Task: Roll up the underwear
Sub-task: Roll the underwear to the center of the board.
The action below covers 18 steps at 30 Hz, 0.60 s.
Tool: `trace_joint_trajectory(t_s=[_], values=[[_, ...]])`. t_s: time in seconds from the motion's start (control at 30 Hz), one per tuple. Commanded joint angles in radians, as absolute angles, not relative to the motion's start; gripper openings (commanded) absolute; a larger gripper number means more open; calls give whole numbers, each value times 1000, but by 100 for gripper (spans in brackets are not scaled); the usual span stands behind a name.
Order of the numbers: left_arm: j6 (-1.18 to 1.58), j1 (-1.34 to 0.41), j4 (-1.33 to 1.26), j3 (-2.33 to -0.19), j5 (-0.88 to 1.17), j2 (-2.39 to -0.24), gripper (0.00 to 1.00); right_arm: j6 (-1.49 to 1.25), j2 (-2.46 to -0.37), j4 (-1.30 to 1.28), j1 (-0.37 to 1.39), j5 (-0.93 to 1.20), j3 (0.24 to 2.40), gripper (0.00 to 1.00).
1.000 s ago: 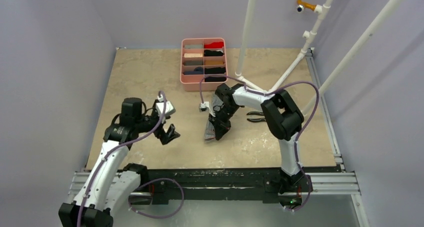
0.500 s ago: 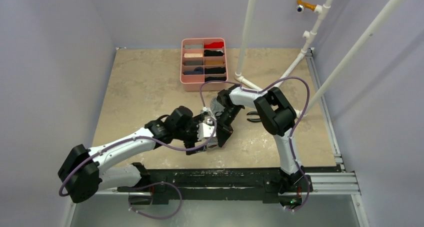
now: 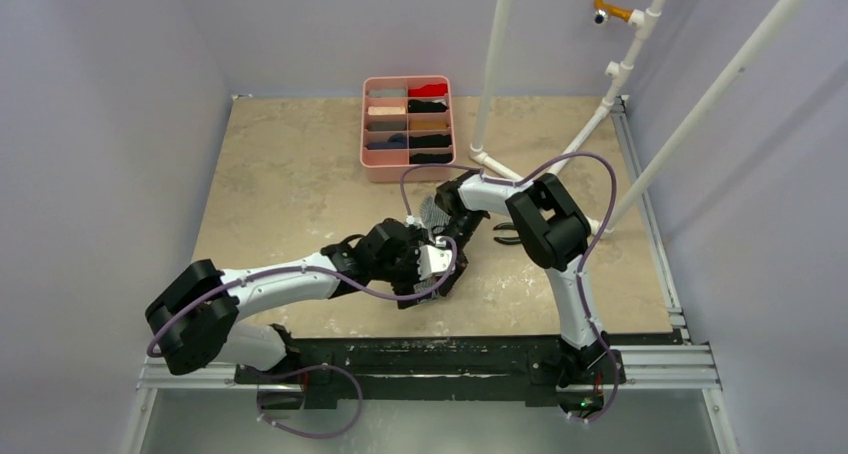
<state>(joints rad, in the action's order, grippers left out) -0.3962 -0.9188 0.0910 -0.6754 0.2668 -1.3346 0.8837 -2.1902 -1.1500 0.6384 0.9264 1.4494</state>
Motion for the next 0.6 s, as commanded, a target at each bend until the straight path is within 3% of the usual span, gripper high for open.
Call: trace_joint_trajectory(t_s=[0.0, 0.57], values=[[-331, -926, -70, -657, 290, -1364, 100, 914, -2202, -1173, 633, 899, 1475, 5], [-262, -931, -287, -550, 402, -1455, 100, 936, -2238, -1205, 631, 904, 1502, 5]])
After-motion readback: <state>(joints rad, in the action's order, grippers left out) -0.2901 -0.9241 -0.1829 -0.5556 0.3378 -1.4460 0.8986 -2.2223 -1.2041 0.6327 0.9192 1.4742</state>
